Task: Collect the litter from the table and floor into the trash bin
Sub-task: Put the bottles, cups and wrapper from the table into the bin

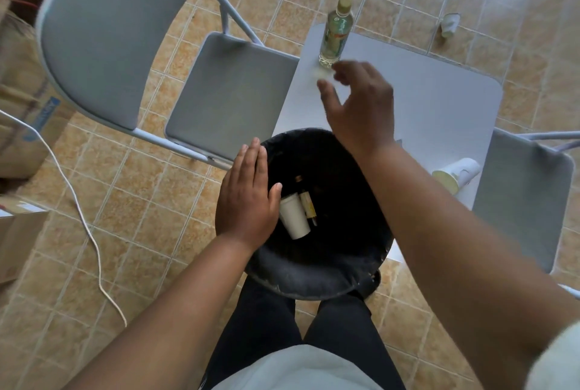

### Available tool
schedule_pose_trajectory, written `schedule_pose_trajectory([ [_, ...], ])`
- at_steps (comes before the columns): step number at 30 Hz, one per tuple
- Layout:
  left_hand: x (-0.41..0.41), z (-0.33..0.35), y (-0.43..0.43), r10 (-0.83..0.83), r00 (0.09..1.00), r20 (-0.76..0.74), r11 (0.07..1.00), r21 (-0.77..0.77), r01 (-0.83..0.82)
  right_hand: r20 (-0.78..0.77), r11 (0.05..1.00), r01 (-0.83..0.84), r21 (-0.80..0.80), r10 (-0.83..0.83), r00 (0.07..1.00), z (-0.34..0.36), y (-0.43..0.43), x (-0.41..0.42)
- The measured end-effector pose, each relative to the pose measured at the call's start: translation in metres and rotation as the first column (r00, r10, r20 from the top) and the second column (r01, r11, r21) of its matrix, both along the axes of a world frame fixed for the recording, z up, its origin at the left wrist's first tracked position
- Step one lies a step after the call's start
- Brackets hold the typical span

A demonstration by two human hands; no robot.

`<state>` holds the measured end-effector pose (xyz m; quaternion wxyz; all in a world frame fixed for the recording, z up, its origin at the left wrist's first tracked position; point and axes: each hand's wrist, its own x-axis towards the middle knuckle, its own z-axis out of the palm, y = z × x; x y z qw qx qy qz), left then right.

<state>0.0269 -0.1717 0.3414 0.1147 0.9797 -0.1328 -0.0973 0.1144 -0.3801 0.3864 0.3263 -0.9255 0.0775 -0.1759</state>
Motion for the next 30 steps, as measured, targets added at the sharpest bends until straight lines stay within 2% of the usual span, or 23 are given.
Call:
schedule_pose_trajectory([
  [5, 0.0, -0.001, 0.0, 0.005, 1.0, 0.007, 1.0, -0.008, -0.005, -0.262, 0.978, -0.045, -0.202, -0.01, 0.965, -0.025, -0.025, 0.089],
  [10, 0.0, -0.001, 0.0, 0.006, 1.0, 0.015, 1.0, -0.022, -0.006, -0.522, 0.917, -0.173, -0.36, -0.044, 0.852, -0.048, -0.04, 0.152],
  [17, -0.001, -0.002, 0.0, 0.008, 1.0, 0.001, 1.0, -0.009, -0.008, -0.698, 0.87, -0.309, -0.384, -0.054, 0.714, -0.061, -0.046, 0.187],
  [20, -0.001, -0.003, 0.0, 0.009, 1.0, 0.005, 1.0, -0.01, -0.008, -0.722, 0.848, -0.344, -0.403, -0.064, 0.689, -0.065, -0.049, 0.191],
  [25, -0.002, -0.006, 0.001, 0.001, 1.0, 0.021, 1.0, -0.004, -0.001, -0.563, 0.818, -0.31, -0.486, -0.021, 0.826, -0.074, -0.056, 0.186],
  [30, -0.002, -0.008, 0.001, -0.006, 0.999, 0.038, 1.0, -0.007, 0.007, -0.504, 0.82, -0.314, -0.478, 0.037, 0.863, -0.087, -0.062, 0.159],
])
